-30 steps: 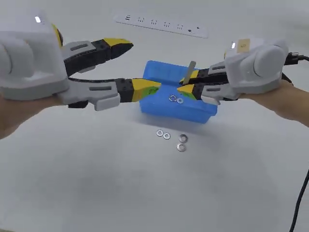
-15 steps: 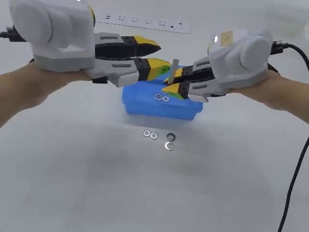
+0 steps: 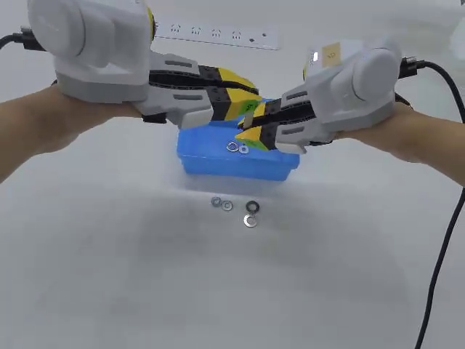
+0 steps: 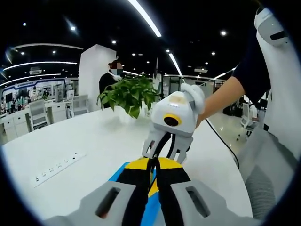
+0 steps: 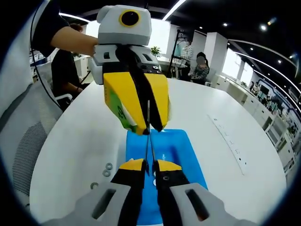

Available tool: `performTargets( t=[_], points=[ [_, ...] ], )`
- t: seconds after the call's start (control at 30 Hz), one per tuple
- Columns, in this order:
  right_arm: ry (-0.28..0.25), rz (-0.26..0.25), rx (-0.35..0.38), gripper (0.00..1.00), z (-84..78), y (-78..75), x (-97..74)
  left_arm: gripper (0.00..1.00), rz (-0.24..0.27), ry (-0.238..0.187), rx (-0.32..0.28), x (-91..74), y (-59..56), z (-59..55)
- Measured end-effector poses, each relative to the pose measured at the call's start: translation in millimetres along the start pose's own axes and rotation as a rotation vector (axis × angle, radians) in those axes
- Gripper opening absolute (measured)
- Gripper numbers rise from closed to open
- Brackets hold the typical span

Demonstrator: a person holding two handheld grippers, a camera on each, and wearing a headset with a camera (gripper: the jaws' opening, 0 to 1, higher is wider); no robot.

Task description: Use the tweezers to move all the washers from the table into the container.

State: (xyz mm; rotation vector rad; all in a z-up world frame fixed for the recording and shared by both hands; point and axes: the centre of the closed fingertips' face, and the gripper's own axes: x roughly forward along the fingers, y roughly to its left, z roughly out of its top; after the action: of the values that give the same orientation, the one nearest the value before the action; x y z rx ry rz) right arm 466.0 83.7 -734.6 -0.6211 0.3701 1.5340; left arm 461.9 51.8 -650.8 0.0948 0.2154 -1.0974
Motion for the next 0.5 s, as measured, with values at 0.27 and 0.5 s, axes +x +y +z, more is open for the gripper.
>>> performTargets(
  t=[0.27,0.5],
  points=[
    [0.012,0.014,-0.024,0.1,-0.3,4.3,0.7,0.05,-0.002,0.048,0.104,-5.3,-3.1,-2.4],
    [0.01,-0.002,-0.028,0.11,7.0,5.0,-2.5,0.04,-0.001,0.042,0.15,-8.0,-5.9,4.8]
  ],
)
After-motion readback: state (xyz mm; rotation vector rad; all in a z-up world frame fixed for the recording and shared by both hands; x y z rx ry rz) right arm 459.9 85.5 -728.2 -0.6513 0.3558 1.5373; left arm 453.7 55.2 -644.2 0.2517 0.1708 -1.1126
